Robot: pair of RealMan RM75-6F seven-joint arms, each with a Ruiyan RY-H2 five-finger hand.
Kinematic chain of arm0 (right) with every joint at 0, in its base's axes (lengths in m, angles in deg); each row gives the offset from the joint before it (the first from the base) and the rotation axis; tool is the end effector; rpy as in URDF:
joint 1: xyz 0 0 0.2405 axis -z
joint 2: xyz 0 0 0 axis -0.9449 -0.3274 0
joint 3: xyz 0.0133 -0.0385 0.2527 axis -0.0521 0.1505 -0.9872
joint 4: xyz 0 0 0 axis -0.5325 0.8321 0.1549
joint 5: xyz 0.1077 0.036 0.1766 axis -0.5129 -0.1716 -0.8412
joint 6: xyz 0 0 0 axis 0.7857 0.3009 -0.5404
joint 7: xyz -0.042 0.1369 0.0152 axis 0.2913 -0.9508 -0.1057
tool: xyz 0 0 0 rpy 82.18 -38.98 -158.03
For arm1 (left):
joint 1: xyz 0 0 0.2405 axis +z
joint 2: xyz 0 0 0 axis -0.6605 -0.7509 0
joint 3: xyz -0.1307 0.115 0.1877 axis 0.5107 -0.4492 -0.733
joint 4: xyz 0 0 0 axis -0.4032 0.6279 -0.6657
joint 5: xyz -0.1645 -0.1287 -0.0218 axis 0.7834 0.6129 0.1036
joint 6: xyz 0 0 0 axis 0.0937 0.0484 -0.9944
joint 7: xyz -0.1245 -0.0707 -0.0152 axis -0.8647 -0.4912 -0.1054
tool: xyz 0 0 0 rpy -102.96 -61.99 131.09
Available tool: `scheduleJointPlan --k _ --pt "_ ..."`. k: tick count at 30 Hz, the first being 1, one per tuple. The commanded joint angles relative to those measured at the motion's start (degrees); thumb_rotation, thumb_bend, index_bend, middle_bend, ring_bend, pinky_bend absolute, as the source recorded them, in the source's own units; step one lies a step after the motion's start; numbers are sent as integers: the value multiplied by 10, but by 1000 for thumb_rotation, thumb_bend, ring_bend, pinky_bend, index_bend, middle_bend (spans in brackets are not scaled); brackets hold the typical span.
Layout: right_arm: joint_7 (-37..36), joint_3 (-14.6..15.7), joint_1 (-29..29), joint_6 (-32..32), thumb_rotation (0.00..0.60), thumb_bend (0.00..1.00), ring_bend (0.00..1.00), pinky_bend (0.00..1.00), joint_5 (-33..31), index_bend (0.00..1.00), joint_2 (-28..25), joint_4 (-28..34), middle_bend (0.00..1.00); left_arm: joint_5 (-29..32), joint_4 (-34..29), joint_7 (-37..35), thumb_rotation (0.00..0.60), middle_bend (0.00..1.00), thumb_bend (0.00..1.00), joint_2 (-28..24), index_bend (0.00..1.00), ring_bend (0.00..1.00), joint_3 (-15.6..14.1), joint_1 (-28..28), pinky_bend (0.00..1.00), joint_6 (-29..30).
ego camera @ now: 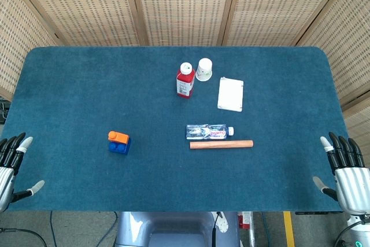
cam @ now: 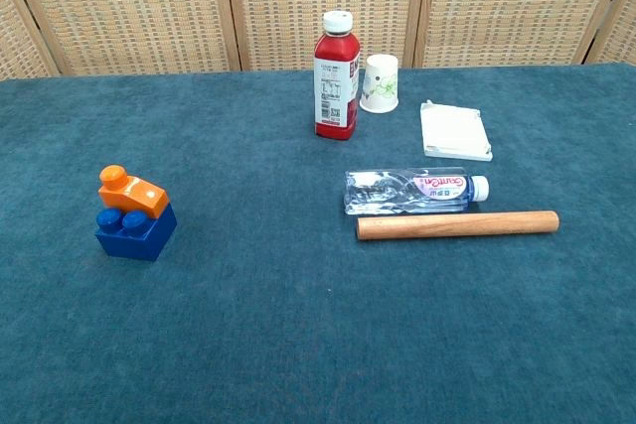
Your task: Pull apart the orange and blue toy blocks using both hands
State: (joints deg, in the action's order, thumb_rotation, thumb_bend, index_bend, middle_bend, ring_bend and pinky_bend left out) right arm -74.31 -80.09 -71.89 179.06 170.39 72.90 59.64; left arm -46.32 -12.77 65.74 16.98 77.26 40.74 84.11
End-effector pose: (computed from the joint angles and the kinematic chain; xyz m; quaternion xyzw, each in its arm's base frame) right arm -0.2881 -0.1595 0.1748 0.6121 -0.2752 0.4064 0.6200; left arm -0.2784 0.1430 0.1714 -0.6109 -0.3597 -0.4204 0.5663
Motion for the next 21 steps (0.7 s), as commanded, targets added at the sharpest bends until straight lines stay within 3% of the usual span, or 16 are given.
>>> scheduleJointPlan --k 1,8,11,16,21 --pt "-1 0 0 0 600 0 0 0 0 0 0 0 0 0 0 0 600 0 98 0 0 0 0 0 0 -1" --pt "-11 -2 0 -1 600 0 0 0 -5 0 -3 2 0 11 -2 4 600 0 99 1 0 0 2 -8 0 -18" --pt "-21 -3 1 0 600 0 0 0 -8 0 -7 2 0 30 -1 2 600 0 100 5 0 0 20 -30 0 -46" --pt "-28 -5 -1 -3 600 0 0 0 -10 0 -9 2 0 49 10 -23 600 0 101 13 0 0 59 -112 0 -144" --pt "-24 -7 -4 -13 600 0 0 0 -19 0 -7 2 0 56 32 -16 600 36 122 27 29 37 79 -192 8 -247"
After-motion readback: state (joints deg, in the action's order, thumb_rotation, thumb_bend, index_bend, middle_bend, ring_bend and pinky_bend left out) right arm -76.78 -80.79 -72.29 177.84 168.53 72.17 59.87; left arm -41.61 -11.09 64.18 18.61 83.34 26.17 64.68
